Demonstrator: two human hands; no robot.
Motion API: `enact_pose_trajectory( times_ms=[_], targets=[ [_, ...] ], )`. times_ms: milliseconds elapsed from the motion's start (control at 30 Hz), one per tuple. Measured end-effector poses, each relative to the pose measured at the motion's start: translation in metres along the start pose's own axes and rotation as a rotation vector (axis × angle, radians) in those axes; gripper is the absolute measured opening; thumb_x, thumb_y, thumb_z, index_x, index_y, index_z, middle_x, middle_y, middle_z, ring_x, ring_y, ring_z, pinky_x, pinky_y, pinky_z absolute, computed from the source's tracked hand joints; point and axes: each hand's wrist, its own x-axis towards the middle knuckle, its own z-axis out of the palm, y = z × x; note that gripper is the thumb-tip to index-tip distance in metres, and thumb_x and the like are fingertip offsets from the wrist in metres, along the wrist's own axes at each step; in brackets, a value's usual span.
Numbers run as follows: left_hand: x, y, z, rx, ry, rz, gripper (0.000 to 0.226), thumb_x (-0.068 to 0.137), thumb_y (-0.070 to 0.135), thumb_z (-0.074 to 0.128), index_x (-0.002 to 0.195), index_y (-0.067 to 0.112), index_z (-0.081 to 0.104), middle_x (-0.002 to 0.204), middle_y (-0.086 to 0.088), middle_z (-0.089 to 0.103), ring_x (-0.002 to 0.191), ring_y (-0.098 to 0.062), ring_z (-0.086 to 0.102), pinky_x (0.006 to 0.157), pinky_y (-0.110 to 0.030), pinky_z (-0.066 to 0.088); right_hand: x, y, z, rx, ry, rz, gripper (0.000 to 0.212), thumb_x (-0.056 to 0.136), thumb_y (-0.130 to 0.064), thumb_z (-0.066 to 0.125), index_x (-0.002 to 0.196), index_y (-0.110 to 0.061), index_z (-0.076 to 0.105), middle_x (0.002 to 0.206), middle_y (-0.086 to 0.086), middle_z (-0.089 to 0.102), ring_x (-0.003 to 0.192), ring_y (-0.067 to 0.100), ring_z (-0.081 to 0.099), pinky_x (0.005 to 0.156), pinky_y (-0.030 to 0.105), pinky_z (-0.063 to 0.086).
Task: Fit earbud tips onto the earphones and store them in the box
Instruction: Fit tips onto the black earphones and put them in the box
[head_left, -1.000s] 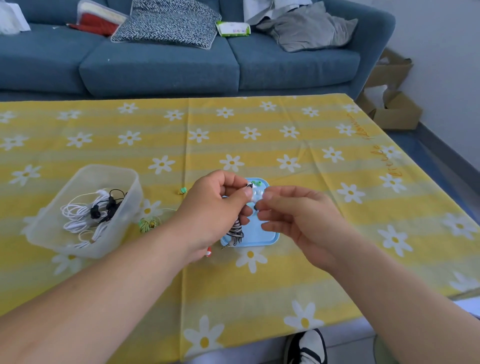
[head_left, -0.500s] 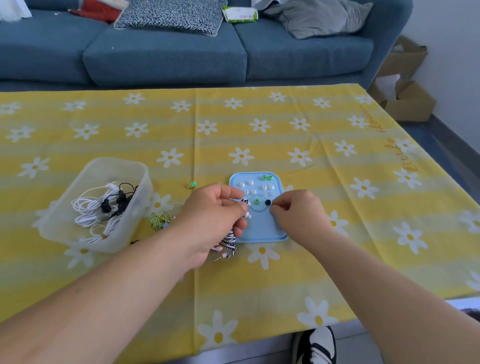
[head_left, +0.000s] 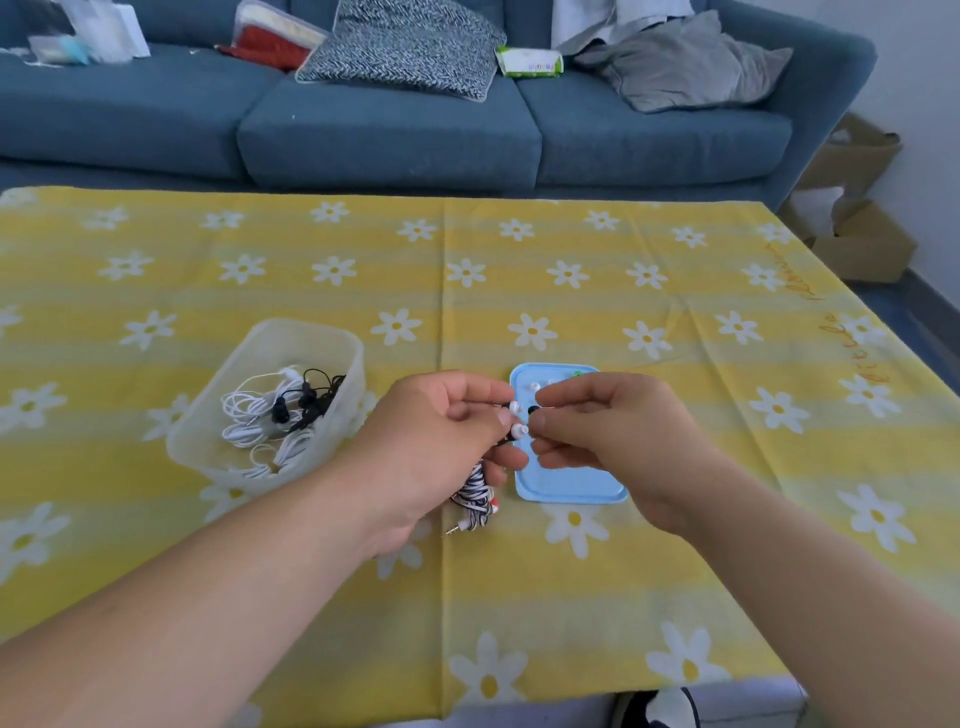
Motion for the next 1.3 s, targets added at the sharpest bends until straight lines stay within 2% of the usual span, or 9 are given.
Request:
enact_pose_trajectory(
  times_ms=[67, 233, 400, 533, 700, 900, 1000, 1067, 1300],
  targets=[
    [-0.005, 0.003, -0.007, -0.001, 0.033, 0.036, 0.017, 0.098, 0.009, 0.066, 0.112, 0.017, 0.069, 0.084, -0.006, 0.08, 0.076, -0.036, 0.075, 0.064, -0.033, 0.058, -0.002, -0.007, 0.008, 0.104, -0.062, 0.007, 0.02, 0.085, 0.003, 0.077, 0.104, 0.003, 0.073, 0.091, 0.024, 0.077, 0.08, 0.028, 0.076, 0.076, 0.032, 0.064],
    [-0.013, 0.008, -0.02, 0.028, 0.089, 0.115, 0.009, 0.096, 0.011, 0.069, 0.101, 0.018, 0.072, 0.084, -0.007, 0.079, 0.058, -0.021, 0.065, 0.062, -0.032, 0.053, -0.005, -0.015, 0.023, 0.244, -0.177, 0.014, 0.019, 0.092, 0.008, 0.064, 0.111, 0.01, 0.068, 0.098, 0.029, 0.075, 0.093, 0.045, 0.075, 0.092, 0.043, 0.059],
    [-0.018, 0.009, -0.025, 0.065, 0.11, 0.152, 0.009, 0.095, 0.012, 0.07, 0.1, 0.019, 0.072, 0.083, 0.002, 0.076, 0.056, -0.017, 0.066, 0.058, -0.028, 0.054, -0.009, -0.019, 0.029, 0.323, -0.194, 0.032, 0.014, 0.09, 0.008, 0.066, 0.103, 0.008, 0.07, 0.079, 0.021, 0.072, 0.084, 0.043, 0.076, 0.072, 0.032, 0.064],
    [-0.021, 0.01, -0.026, 0.08, 0.114, 0.182, 0.01, 0.096, 0.011, 0.069, 0.102, 0.018, 0.072, 0.083, 0.004, 0.073, 0.053, -0.011, 0.066, 0.053, -0.023, 0.051, -0.01, -0.019, 0.03, 0.412, -0.214, 0.058, 0.014, 0.081, 0.01, 0.07, 0.095, 0.007, 0.072, 0.077, 0.021, 0.072, 0.072, 0.035, 0.076, 0.062, 0.027, 0.061],
    [-0.022, 0.012, -0.025, 0.077, 0.107, 0.186, 0.01, 0.097, 0.009, 0.068, 0.103, 0.015, 0.071, 0.082, 0.002, 0.071, 0.053, -0.005, 0.066, 0.051, -0.018, 0.049, -0.008, -0.018, 0.028, 0.326, -0.219, 0.05, 0.03, 0.066, -0.005, 0.08, 0.095, -0.002, 0.076, 0.086, 0.019, 0.075, 0.077, 0.028, 0.074, 0.062, 0.029, 0.06],
    [-0.019, 0.012, -0.021, 0.06, 0.129, 0.184, 0.009, 0.098, 0.008, 0.064, 0.104, 0.011, 0.07, 0.08, -0.006, 0.071, 0.049, 0.0, 0.062, 0.048, -0.016, 0.047, -0.007, -0.014, 0.029, 0.328, -0.215, 0.024, 0.028, 0.07, -0.007, 0.08, 0.098, -0.002, 0.078, 0.091, 0.019, 0.077, 0.08, 0.026, 0.074, 0.074, 0.033, 0.057],
    [-0.017, 0.01, -0.019, 0.052, 0.144, 0.184, 0.009, 0.099, 0.008, 0.063, 0.104, 0.011, 0.071, 0.078, -0.006, 0.072, 0.048, -0.001, 0.061, 0.048, -0.017, 0.047, -0.01, -0.014, 0.03, 0.343, -0.22, 0.01, 0.011, 0.08, -0.002, 0.076, 0.09, -0.005, 0.08, 0.088, 0.02, 0.076, 0.082, 0.027, 0.074, 0.071, 0.029, 0.06],
    [-0.016, 0.009, -0.018, 0.046, 0.16, 0.181, 0.009, 0.099, 0.008, 0.063, 0.104, 0.011, 0.071, 0.076, -0.006, 0.071, 0.048, -0.002, 0.061, 0.047, -0.017, 0.047, -0.011, -0.014, 0.031, 0.353, -0.221, 0.003, 0.01, 0.084, 0.0, 0.073, 0.083, -0.007, 0.081, 0.083, 0.018, 0.076, 0.077, 0.025, 0.075, 0.068, 0.027, 0.061],
    [-0.012, 0.008, -0.015, 0.039, 0.202, 0.184, 0.008, 0.098, 0.011, 0.065, 0.103, 0.014, 0.071, 0.076, -0.006, 0.072, 0.049, -0.004, 0.062, 0.048, -0.018, 0.047, -0.013, -0.012, 0.035, 0.363, -0.184, -0.03, 0.008, 0.089, -0.003, 0.071, 0.092, 0.0, 0.077, 0.084, 0.016, 0.075, 0.074, 0.02, 0.071, 0.074, 0.03, 0.06]
  ],
)
